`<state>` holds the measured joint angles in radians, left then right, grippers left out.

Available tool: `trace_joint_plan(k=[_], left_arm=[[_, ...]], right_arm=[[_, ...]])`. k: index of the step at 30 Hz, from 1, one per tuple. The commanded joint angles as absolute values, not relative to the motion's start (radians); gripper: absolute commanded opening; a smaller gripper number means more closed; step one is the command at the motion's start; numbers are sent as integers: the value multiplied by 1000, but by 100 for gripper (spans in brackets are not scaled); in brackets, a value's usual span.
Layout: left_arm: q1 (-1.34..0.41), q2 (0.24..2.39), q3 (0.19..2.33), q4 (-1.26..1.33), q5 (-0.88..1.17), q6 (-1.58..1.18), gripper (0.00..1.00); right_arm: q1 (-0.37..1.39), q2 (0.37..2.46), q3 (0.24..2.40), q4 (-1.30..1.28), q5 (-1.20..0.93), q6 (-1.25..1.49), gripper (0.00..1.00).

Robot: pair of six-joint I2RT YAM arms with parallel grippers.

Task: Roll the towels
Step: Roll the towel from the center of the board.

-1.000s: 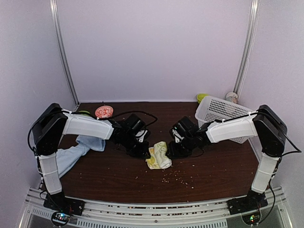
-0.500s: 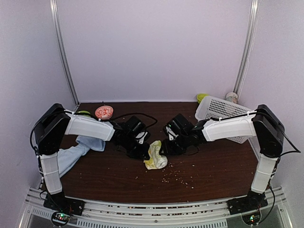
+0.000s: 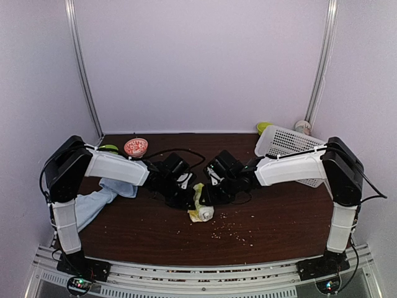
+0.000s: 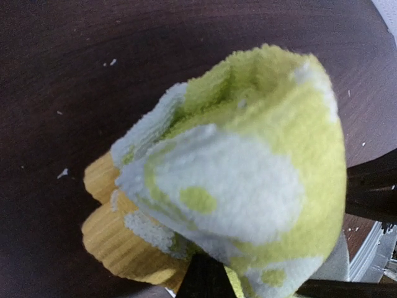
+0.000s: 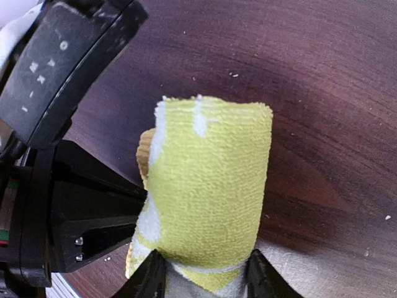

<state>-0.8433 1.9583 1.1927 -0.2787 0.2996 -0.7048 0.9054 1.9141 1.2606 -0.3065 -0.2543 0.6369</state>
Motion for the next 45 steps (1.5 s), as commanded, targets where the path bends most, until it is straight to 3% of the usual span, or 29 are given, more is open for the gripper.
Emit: trace_joint_plan(k=[1,6,25,32,45], left_arm=[[-845,1949,1165,-245,314,-712,0],[-845,1933,1147,-242,314,-713,0],[-822,1675,1023,-245,298,-728,0],[-792,1761,1146,-170,364,-758,0],[-774,1923,1226,-138,422,-777,0]], right_arm=[[933,1949,1289,-319,-234,659,50],[952,1977,1294,-304,-227,685,54],[960,2040,1295,-319,-200,686,55],[967,2027,1288,-318,-189,681,60],[969,2018,1287,-311,-204,673,61]])
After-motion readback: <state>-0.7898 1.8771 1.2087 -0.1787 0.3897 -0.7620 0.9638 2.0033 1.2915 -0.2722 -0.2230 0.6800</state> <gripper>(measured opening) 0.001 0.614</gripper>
